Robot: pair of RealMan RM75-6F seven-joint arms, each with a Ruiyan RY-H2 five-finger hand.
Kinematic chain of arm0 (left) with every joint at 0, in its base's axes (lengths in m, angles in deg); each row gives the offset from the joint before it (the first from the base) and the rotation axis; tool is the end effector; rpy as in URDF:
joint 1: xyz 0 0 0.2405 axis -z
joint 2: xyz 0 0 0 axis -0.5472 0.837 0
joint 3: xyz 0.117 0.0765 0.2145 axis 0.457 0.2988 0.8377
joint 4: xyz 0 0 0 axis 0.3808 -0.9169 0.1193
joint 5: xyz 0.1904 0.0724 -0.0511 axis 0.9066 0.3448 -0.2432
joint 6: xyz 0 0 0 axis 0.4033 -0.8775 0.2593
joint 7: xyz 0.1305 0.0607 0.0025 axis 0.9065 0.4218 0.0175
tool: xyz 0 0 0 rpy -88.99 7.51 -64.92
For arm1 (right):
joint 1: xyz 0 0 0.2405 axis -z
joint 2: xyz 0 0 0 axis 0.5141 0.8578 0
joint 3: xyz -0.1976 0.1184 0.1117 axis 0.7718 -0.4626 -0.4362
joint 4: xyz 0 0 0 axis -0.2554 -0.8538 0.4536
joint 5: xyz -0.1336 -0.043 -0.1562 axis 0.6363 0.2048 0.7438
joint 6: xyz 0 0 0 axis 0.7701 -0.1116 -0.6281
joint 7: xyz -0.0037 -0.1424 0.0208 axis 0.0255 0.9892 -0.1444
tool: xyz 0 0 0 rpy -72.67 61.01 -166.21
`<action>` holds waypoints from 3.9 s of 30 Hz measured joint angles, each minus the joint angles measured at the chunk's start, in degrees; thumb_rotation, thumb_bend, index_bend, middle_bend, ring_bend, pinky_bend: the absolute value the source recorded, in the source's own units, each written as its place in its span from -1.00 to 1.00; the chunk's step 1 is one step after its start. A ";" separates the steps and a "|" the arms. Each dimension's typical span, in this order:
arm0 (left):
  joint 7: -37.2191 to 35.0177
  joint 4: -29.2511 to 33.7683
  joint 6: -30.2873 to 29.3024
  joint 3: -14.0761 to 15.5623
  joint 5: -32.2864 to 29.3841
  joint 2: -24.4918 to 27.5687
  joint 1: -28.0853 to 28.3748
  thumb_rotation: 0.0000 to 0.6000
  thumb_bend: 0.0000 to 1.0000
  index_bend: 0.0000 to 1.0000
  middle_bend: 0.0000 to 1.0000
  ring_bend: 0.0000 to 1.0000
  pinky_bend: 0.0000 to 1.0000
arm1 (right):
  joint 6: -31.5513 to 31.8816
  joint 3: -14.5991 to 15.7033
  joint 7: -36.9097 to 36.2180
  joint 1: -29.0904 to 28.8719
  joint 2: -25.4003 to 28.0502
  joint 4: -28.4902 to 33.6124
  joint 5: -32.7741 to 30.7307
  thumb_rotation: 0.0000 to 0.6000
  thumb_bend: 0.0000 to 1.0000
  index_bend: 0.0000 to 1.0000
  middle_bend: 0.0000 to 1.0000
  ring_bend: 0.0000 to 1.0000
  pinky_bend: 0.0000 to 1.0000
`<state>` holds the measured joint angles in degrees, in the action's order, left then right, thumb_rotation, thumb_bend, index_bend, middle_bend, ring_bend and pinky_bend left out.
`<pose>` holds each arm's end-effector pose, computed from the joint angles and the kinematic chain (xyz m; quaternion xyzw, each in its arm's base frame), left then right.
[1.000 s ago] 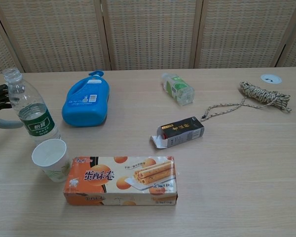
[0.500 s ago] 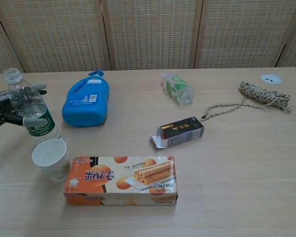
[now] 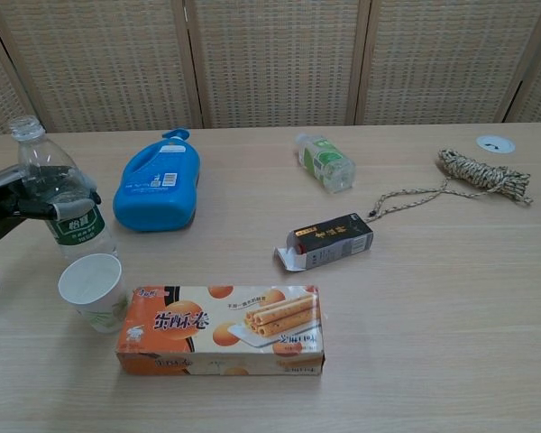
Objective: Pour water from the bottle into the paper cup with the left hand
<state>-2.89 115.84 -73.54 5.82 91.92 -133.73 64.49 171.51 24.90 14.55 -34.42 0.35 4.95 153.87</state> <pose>-0.2942 0.3461 -0.0173 -0.4082 -0.6874 -0.5477 0.2468 -0.3128 -0.1825 0.1757 0.5885 -0.3398 0.3874 0.6230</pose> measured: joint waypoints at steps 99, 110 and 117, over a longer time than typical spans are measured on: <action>111.23 36.32 8.86 7.58 -15.40 25.32 5.44 1.00 -0.06 0.31 0.04 -0.18 0.00 | 2.55 0.29 -3.46 1.20 1.80 1.03 1.53 1.00 -1.00 -0.94 -1.00 -1.00 -1.00; 111.12 37.06 8.29 7.78 -16.34 25.43 5.80 1.00 -0.06 0.31 0.04 -0.18 0.00 | 2.43 0.27 -3.50 1.14 1.81 1.00 1.49 1.00 -1.00 -0.94 -1.00 -1.00 -1.00; 107.70 37.65 8.65 7.66 -16.56 26.36 5.69 1.00 -0.05 0.31 0.04 -0.18 0.00 | 2.28 0.31 -3.29 1.09 1.76 1.01 1.48 1.00 -1.00 -0.94 -1.00 -1.00 -1.00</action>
<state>104.81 153.48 -64.89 13.48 75.37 -107.37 70.18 173.79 25.21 11.25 -33.33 2.11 5.96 155.36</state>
